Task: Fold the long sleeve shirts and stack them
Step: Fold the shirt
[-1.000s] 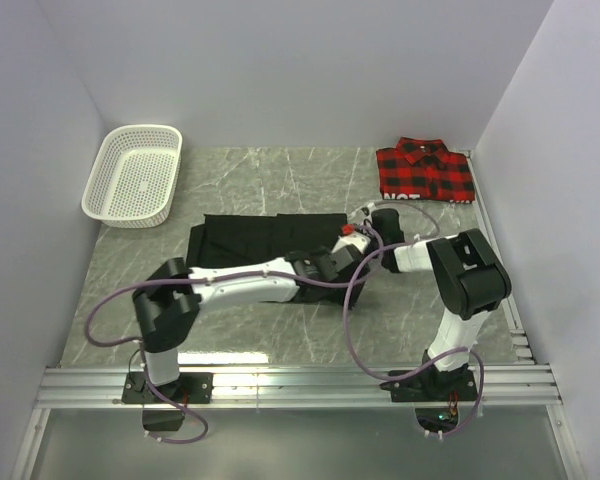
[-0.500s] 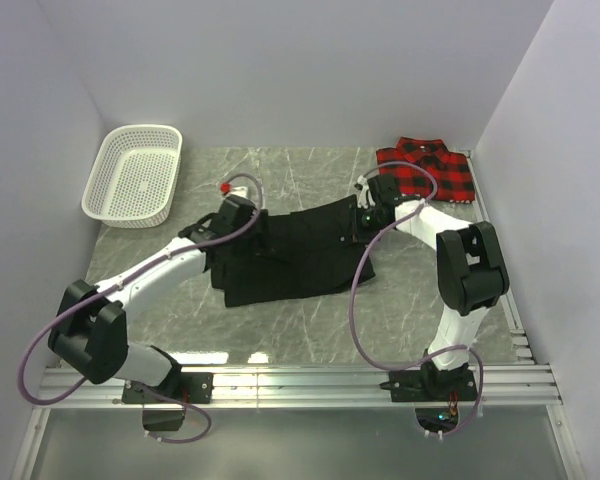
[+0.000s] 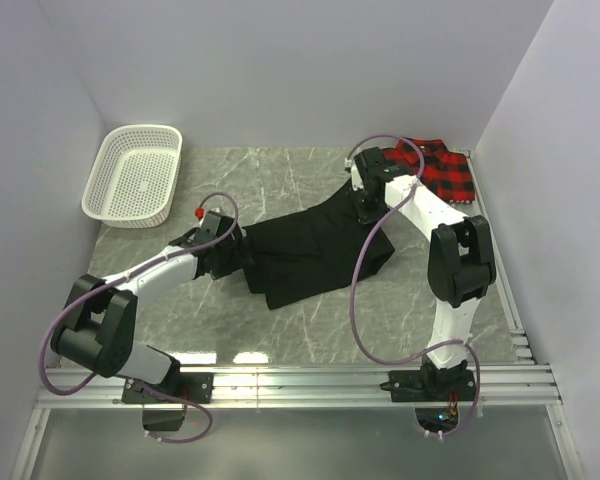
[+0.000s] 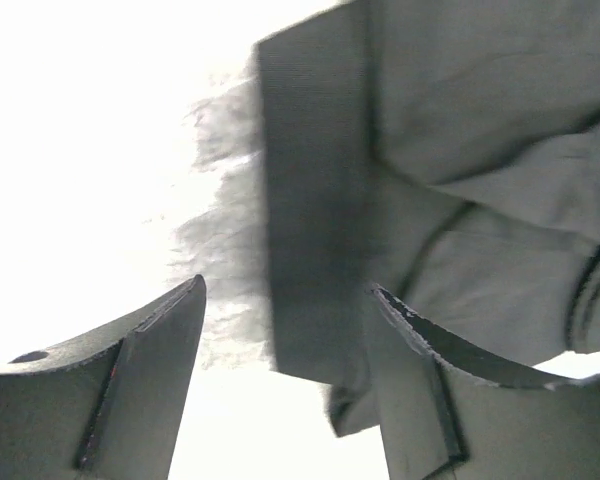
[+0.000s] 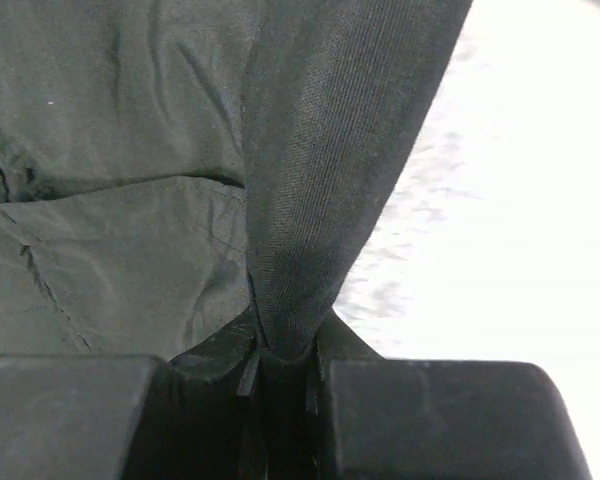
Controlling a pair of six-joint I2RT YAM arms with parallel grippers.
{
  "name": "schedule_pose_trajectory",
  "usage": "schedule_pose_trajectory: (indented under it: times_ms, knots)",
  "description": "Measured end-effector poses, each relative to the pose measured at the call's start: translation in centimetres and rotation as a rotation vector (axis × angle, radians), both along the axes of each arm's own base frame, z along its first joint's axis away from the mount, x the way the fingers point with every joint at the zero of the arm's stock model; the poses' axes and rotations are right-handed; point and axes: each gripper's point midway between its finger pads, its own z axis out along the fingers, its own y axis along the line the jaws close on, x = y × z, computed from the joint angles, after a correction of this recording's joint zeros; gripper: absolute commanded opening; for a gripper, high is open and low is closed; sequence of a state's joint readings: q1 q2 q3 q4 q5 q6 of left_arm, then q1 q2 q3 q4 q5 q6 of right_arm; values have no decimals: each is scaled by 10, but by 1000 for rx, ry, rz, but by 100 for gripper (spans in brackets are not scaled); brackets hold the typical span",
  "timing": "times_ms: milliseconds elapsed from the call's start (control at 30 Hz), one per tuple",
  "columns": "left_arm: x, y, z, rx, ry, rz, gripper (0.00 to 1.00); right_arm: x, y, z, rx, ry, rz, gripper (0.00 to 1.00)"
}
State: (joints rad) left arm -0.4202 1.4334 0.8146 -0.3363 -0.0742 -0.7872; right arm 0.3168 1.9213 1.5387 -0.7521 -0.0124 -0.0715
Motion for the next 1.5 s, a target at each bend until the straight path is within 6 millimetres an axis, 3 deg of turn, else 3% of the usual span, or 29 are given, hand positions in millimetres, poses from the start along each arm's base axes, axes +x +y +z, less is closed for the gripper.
schedule_pose_trajectory:
  times_ms: [167, 367, 500, 767, 933, 1067, 1200, 1500]
  knots:
    - [-5, -1, -13, -30, 13, 34, 63, 10, 1, 21, -169, -90, 46, 0]
    - [7, -14, -17, -93, -2, 39, 54, 14, 7, 39, -331, -184, 68, 0]
    - [10, -24, -31, -135, 28, 40, 48, 16, 11, 48, -419, -239, 78, 0]
    - [23, -49, -33, -272, 8, 34, 35, 14, 23, 66, -554, -342, 80, 0]
    - [25, -58, -35, -329, 10, 33, 16, 10, 38, 76, -636, -409, 94, 1]
    - [23, -59, -38, -342, 16, 37, 12, 3, 56, 72, -698, -441, 129, 2]
    - [22, -61, -37, -357, 10, 30, 5, -6, 75, 57, -759, -438, 180, 4]
    - [19, -65, -37, -404, 4, 34, 0, -20, 112, 34, -800, -429, 258, 6]
